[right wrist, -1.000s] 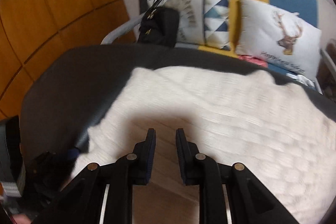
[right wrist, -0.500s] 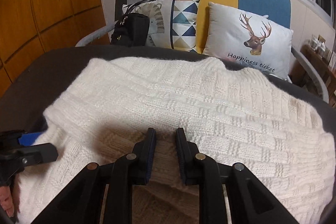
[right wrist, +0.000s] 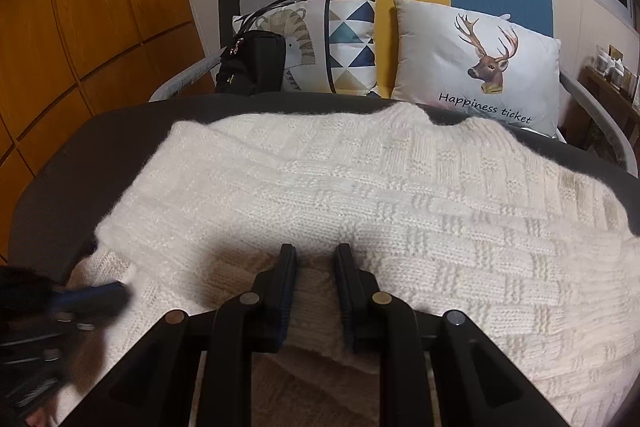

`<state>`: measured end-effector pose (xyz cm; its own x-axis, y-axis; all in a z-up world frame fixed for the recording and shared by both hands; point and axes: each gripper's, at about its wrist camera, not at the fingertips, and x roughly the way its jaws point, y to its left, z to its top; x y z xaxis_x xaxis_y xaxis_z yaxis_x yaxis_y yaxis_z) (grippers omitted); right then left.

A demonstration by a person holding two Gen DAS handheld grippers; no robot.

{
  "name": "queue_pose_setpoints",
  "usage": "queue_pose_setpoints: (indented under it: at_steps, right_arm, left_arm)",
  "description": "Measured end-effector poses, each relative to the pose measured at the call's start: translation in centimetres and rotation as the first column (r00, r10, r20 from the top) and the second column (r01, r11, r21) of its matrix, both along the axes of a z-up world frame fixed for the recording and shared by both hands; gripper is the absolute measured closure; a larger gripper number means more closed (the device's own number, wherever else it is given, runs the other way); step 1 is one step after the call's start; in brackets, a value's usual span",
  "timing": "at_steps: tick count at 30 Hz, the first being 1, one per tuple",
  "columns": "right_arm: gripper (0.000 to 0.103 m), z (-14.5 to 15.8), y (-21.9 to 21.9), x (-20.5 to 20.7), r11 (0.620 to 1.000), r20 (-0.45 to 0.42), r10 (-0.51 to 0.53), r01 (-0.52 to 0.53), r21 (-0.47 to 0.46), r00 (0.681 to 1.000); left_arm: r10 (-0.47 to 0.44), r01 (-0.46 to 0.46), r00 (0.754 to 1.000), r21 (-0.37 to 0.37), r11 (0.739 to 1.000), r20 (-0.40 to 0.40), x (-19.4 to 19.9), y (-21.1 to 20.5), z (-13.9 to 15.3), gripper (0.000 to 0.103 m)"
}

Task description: Fold clothes

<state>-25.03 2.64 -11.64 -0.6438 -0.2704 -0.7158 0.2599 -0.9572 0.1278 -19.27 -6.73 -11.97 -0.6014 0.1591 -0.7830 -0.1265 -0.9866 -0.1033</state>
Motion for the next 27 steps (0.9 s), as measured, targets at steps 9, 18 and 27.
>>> queue_pose_setpoints:
  at_steps: [9,18,27]
  right_arm:
    - [0.084,0.0,0.0,0.1,1.0,-0.002,0.002,-0.002,0.005,1.0]
    - [0.084,0.0,-0.1,0.0,1.0,-0.003,0.004,-0.004,0.006,1.0]
    - [0.084,3.2,-0.3,0.8,0.999,-0.044,0.043,-0.043,-0.007,0.998]
  left_arm:
    - [0.189,-0.191,0.98,-0.028,0.981,-0.056,-2.8,-4.3,-0.1,0.101]
    - [0.191,-0.197,0.978,-0.074,0.978,-0.082,-2.2,-4.6,-0.2,0.101]
    - [0.208,-0.213,0.975,-0.069,0.975,-0.074,-2.0,-5.4,-0.6,0.101]
